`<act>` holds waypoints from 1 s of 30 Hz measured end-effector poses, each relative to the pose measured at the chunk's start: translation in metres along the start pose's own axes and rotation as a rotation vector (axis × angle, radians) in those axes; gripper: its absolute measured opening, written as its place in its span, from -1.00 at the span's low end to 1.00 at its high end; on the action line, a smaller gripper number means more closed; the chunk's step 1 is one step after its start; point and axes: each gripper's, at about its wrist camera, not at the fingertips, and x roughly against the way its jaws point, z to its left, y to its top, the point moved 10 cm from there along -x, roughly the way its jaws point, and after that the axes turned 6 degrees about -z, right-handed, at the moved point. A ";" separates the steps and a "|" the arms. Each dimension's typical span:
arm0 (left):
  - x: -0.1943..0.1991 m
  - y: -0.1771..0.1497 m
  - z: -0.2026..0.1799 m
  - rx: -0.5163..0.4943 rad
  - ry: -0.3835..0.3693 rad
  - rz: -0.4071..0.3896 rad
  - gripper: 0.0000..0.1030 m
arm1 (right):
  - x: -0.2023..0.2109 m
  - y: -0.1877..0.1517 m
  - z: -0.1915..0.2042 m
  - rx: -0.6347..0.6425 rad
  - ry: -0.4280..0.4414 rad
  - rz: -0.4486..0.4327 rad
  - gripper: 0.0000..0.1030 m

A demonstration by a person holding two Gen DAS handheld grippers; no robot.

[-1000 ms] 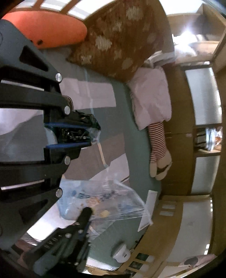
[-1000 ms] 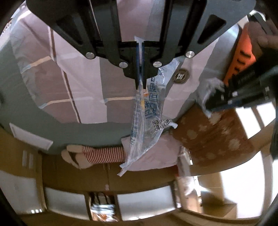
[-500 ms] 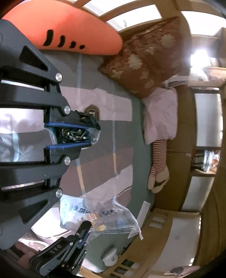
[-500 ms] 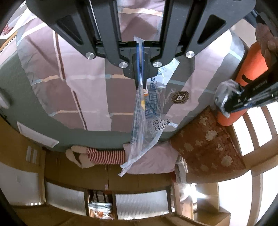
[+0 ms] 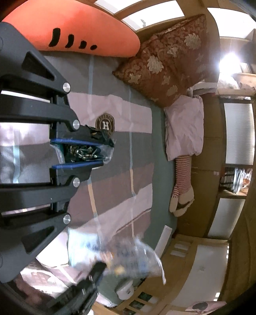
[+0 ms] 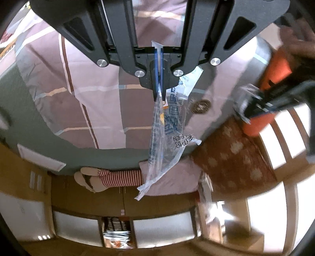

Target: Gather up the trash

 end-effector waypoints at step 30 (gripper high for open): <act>0.080 -0.055 -0.392 -0.295 -0.791 0.157 0.78 | 0.278 -0.058 -0.245 -0.098 -0.624 -0.025 0.66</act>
